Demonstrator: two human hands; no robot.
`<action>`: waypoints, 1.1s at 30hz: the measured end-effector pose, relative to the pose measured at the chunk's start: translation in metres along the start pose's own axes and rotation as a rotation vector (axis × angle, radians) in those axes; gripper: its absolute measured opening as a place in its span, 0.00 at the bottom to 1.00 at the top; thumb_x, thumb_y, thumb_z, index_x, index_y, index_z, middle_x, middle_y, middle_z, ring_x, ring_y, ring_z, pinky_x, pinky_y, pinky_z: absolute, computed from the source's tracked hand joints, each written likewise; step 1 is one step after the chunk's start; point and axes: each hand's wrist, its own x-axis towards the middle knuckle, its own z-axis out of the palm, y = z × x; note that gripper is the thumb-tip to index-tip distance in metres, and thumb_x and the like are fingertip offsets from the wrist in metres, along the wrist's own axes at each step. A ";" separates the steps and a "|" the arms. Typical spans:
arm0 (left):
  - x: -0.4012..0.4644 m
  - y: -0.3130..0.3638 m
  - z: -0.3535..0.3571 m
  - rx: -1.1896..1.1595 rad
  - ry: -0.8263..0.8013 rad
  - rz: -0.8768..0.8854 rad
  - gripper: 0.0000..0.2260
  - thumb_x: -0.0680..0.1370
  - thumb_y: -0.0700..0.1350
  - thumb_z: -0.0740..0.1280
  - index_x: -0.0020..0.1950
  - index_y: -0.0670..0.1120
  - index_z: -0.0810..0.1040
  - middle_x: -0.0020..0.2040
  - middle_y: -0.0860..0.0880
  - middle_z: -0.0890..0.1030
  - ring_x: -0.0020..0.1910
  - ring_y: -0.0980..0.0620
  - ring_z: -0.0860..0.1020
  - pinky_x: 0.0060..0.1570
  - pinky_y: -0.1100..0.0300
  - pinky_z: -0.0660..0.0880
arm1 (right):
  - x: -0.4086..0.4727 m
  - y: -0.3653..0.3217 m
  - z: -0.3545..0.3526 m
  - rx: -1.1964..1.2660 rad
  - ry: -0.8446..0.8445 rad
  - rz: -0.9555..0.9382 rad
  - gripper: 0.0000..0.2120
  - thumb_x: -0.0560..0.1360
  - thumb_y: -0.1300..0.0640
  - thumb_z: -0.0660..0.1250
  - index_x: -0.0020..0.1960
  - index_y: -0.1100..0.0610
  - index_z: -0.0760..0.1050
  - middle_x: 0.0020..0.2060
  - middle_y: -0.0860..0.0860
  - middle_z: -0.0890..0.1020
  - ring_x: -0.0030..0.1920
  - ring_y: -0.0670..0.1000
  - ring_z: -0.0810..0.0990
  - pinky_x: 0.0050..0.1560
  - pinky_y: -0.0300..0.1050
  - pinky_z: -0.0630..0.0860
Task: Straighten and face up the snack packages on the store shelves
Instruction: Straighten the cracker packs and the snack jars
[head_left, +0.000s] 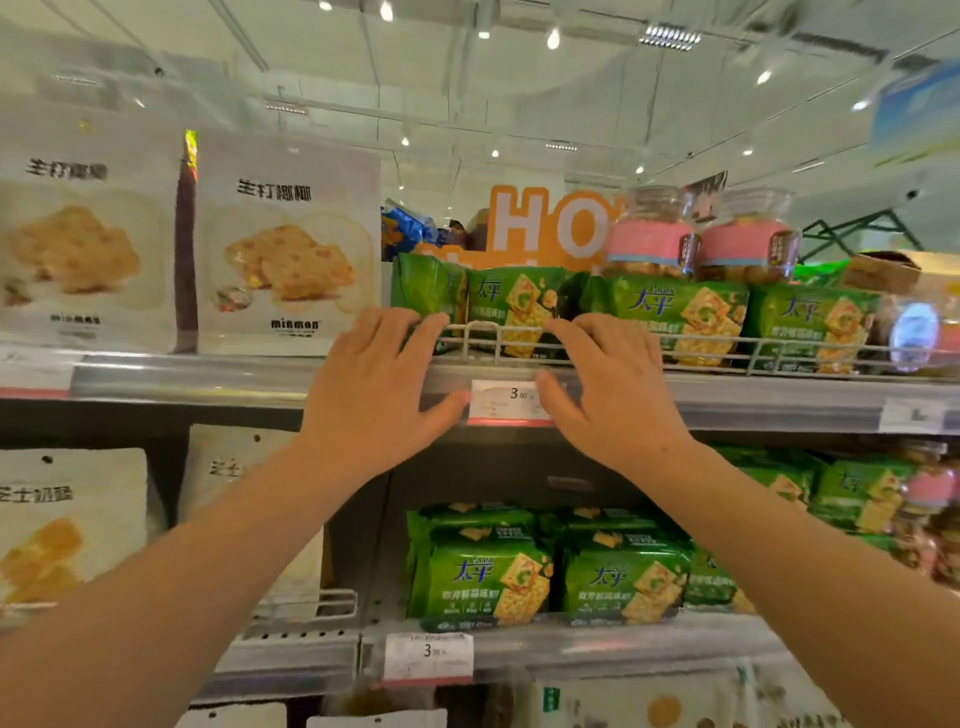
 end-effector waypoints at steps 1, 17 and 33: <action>0.000 0.000 0.000 -0.005 0.008 0.002 0.33 0.74 0.65 0.59 0.70 0.43 0.70 0.60 0.43 0.74 0.60 0.41 0.71 0.57 0.46 0.72 | 0.001 -0.001 -0.001 0.003 -0.006 0.007 0.23 0.78 0.48 0.62 0.71 0.55 0.70 0.60 0.55 0.75 0.62 0.57 0.70 0.65 0.52 0.60; 0.059 -0.010 -0.004 -0.257 0.091 -0.312 0.27 0.78 0.55 0.64 0.74 0.47 0.64 0.68 0.42 0.67 0.66 0.42 0.65 0.66 0.44 0.64 | 0.085 0.007 -0.009 0.232 -0.134 0.173 0.16 0.75 0.39 0.65 0.57 0.47 0.71 0.50 0.45 0.77 0.48 0.46 0.79 0.42 0.40 0.75; 0.087 -0.022 -0.020 -0.308 -0.112 -0.381 0.22 0.70 0.57 0.75 0.59 0.55 0.71 0.49 0.51 0.76 0.44 0.52 0.73 0.37 0.59 0.68 | 0.094 0.043 -0.036 0.461 -0.321 0.123 0.15 0.75 0.57 0.71 0.57 0.46 0.70 0.42 0.37 0.72 0.41 0.38 0.73 0.34 0.31 0.68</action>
